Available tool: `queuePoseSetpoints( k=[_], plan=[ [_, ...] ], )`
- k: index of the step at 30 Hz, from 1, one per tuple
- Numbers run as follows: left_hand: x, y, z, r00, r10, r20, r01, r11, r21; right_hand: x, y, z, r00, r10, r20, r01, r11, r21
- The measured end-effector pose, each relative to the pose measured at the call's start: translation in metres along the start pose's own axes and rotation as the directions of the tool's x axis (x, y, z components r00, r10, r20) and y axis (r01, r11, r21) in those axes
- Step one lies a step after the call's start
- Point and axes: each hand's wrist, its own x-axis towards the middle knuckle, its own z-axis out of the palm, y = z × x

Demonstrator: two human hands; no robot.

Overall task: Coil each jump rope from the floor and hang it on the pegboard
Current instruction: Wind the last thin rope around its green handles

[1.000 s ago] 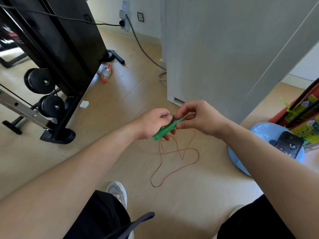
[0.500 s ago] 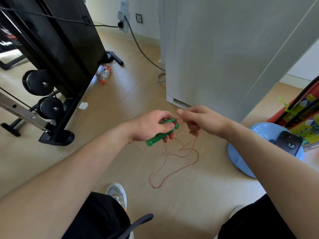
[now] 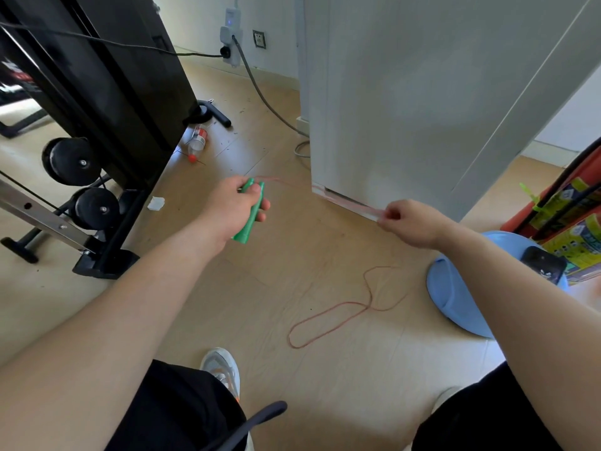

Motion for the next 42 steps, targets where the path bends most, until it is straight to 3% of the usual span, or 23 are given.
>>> queuePoseSetpoints(
  k=[2,4,6,8,11,13,15,18,20,23,25,27,33,37,42],
  plan=[
    [-0.001,-0.001,0.004,1.0,0.006,0.028,-0.009,0.996,0.087,-0.001,-0.014,-0.011,0.988,-0.025,-0.15,0.06,0.971,0.232],
    [-0.001,-0.004,0.01,0.998,0.024,0.062,-0.036,0.98,0.198,-0.004,-0.033,-0.031,0.935,-0.013,-0.355,0.203,0.84,0.504],
    [-0.002,-0.005,0.015,0.996,0.043,0.084,-0.064,0.96,0.272,-0.01,-0.049,-0.05,0.874,-0.045,-0.485,0.361,0.727,0.584],
    [-0.003,-0.005,0.02,0.993,0.063,0.1,-0.091,0.95,0.3,-0.015,-0.058,-0.055,0.847,-0.085,-0.525,0.415,0.724,0.551],
    [-0.004,-0.008,0.023,0.987,0.066,0.148,-0.107,0.951,0.29,-0.01,-0.052,-0.042,0.915,-0.089,-0.394,0.244,0.9,0.361],
    [-0.005,-0.01,0.025,0.978,0.071,0.199,-0.123,0.957,0.263,-0.005,-0.04,-0.026,0.992,-0.013,-0.123,0.031,0.988,0.151],
    [-0.006,-0.009,0.026,0.964,0.086,0.252,-0.143,0.965,0.218,-0.001,-0.024,-0.006,0.984,0.105,0.141,-0.092,0.991,-0.097],
    [-0.01,-0.004,0.029,0.93,0.118,0.348,-0.188,0.966,0.176,0.002,-0.012,0.012,0.954,0.199,0.226,-0.102,0.919,-0.38],
    [-0.013,0.0,0.032,0.904,0.134,0.406,-0.215,0.963,0.163,0.001,-0.018,0.016,0.979,0.06,0.194,0.004,0.949,-0.314],
    [-0.018,0.003,0.037,0.874,0.154,0.461,-0.242,0.961,0.137,-0.009,-0.046,0.014,0.953,-0.253,0.169,0.229,0.962,0.15],
    [-0.019,0.004,0.038,0.854,0.17,0.492,-0.26,0.958,0.121,-0.015,-0.062,0.017,0.909,-0.349,0.228,0.242,0.887,0.393],
    [-0.02,0.005,0.036,0.837,0.176,0.518,-0.26,0.961,0.096,-0.02,-0.067,0.023,0.887,-0.387,0.252,0.228,0.841,0.492],
    [-0.018,0.0,0.026,0.839,0.11,0.532,-0.232,0.958,0.168,-0.02,-0.056,0.01,0.932,-0.297,0.209,0.092,0.75,0.655],
    [-0.021,-0.001,0.024,0.8,0.027,0.599,-0.154,0.975,0.162,-0.018,-0.06,0.009,0.944,-0.314,0.106,0.182,0.759,0.625],
    [-0.026,0.002,0.031,0.76,0.001,0.65,0.045,0.998,-0.054,-0.023,-0.069,0.009,0.933,-0.357,0.052,0.279,0.804,0.526]
  ],
)
